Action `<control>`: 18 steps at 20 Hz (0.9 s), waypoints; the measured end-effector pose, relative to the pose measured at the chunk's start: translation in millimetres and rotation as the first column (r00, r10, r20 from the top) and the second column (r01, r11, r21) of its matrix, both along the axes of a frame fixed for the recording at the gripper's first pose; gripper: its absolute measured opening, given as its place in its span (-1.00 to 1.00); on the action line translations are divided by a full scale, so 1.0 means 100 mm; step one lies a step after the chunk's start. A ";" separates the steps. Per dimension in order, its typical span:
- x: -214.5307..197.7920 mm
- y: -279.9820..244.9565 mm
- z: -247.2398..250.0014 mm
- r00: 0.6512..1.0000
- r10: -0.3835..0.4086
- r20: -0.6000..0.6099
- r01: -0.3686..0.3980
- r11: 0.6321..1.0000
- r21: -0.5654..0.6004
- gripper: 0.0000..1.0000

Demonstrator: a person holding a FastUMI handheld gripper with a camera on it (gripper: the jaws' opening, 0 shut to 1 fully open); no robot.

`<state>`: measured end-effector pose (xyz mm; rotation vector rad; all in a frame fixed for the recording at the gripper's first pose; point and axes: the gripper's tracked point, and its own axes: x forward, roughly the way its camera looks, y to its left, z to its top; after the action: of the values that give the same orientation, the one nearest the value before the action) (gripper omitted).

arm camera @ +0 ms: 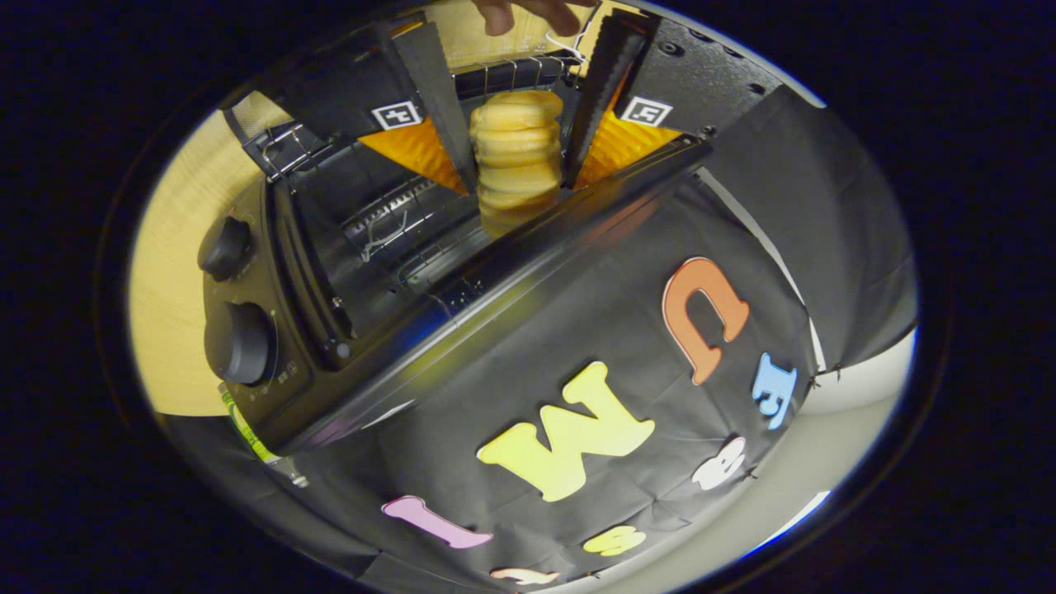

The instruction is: Open the toaster oven, put the food inside, and close the toaster oven door.

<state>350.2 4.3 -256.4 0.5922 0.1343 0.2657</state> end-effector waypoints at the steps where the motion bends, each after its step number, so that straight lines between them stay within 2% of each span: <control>1: -0.03 -0.04 0.01 1.000 -0.010 0.000 0.010 1.000 -0.004 0.58; 2: -0.04 -0.06 0.01 1.000 -0.019 -0.001 0.019 1.000 -0.002 0.69; 7: -0.20 -0.22 0.04 1.000 -0.026 0.004 0.026 1.000 -0.018 1.00; 10: -0.40 -0.28 0.07 1.000 -0.014 0.006 0.014 1.000 -0.019 1.00; 14: -0.69 -0.35 0.07 0.999 -0.037 -0.013 0.036 0.997 -0.067 1.00; 16: -0.83 -0.36 0.00 0.998 -0.052 -0.039 0.047 0.992 -0.119 1.00; 18: -1.00 -0.33 -0.12 0.997 -0.031 -0.074 0.017 0.982 -0.190 1.00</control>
<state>250.6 -28.5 -268.1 0.4146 0.2243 0.2039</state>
